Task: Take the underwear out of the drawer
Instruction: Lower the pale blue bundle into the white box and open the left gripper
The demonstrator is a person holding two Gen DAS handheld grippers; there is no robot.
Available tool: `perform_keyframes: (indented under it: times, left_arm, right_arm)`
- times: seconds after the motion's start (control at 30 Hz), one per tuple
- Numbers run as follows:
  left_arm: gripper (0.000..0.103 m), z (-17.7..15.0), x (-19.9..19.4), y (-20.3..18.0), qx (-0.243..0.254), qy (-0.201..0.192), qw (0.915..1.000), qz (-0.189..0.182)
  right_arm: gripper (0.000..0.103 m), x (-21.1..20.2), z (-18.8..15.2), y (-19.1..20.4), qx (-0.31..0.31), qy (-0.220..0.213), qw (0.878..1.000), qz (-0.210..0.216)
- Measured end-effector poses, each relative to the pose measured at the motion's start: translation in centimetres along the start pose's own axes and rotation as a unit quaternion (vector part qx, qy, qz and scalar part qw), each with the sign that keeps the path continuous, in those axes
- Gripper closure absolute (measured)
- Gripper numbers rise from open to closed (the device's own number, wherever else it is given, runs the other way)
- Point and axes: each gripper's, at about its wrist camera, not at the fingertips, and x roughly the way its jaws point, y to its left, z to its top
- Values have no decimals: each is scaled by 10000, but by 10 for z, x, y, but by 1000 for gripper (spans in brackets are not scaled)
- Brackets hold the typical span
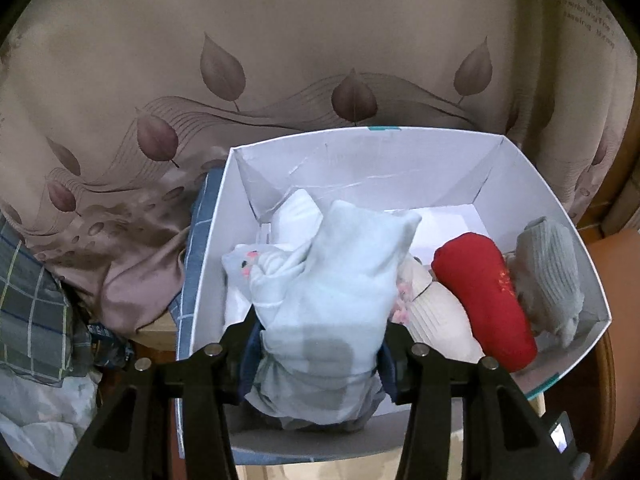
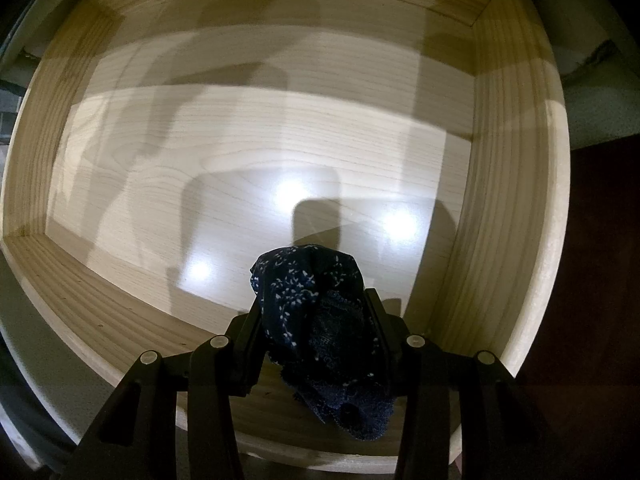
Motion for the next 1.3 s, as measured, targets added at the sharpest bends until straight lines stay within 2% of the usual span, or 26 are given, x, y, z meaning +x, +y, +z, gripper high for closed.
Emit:
perform_keyframes:
  times: [0.23, 0.5, 0.87, 1.1, 1.3]
  left_arm:
    - [43, -2, 5, -3, 45, 94, 9999, 102]
    - [36, 0, -8, 5, -86, 196, 9998, -9]
    - [35, -8, -40, 0, 315, 265, 9992, -15]
    - [34, -6, -36, -7, 368, 381, 9986, -94]
    - [26, 4, -31, -4, 231, 374, 9990, -113]
  right_arm:
    - [63, 0, 0, -1, 4, 1, 10000, 0]
    - [63, 0, 1, 0, -3, 4, 10000, -6]
    - [63, 0, 1, 0, -15, 19, 10000, -66]
    - [63, -1, 2, -1, -31, 16, 9999, -146]
    - [63, 0, 1, 0, -21, 10, 9999, -145]
